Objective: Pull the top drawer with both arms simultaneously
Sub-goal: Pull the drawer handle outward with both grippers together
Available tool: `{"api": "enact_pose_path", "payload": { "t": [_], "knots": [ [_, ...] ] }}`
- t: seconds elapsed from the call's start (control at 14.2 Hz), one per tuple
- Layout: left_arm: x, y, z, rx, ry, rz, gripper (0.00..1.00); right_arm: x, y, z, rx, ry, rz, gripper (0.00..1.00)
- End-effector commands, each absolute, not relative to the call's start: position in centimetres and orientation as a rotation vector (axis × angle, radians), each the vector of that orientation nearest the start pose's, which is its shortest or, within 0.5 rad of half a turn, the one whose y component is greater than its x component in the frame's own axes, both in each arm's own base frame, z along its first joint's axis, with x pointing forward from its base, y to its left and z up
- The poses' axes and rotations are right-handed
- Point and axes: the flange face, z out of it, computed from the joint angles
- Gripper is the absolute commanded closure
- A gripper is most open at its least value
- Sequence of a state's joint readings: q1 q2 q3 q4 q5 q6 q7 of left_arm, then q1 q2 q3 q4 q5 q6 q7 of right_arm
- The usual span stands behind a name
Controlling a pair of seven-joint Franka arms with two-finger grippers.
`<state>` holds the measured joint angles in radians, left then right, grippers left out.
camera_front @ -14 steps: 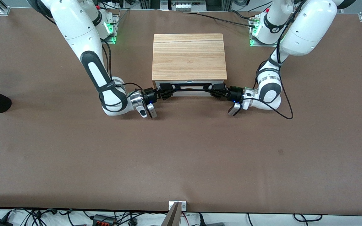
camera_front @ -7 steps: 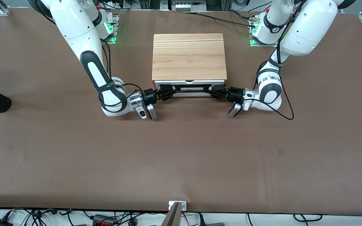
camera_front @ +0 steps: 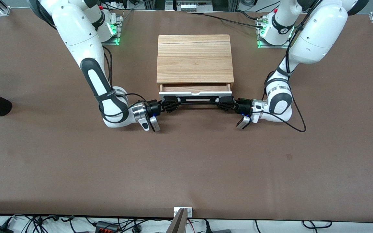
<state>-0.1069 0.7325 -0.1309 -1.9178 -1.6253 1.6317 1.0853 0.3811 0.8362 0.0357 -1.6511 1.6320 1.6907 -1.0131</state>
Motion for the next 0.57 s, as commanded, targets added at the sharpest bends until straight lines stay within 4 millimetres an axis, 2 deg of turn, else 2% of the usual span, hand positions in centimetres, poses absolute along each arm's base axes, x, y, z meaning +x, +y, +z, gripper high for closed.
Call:
{"api": "enact_pose_path", "payload": {
  "t": [0.0, 0.21, 0.49],
  "knots": [
    [56.8, -21.9, 14.0, 1.488, -0.071, -0.075, 0.99, 58.6, 34.1, 15.2, -1.579, -0.286, 0.110, 0.99],
    [58.5, -21.5, 13.5, 1.483, -0.072, -0.052, 0.99, 60.5, 33.3, 14.7, -1.577, -0.275, 0.084, 0.99],
    [59.9, -21.5, 13.0, 1.478, -0.067, -0.048, 0.98, 63.3, 32.4, 15.6, -1.579, -0.249, 0.066, 0.99]
  ]
}}
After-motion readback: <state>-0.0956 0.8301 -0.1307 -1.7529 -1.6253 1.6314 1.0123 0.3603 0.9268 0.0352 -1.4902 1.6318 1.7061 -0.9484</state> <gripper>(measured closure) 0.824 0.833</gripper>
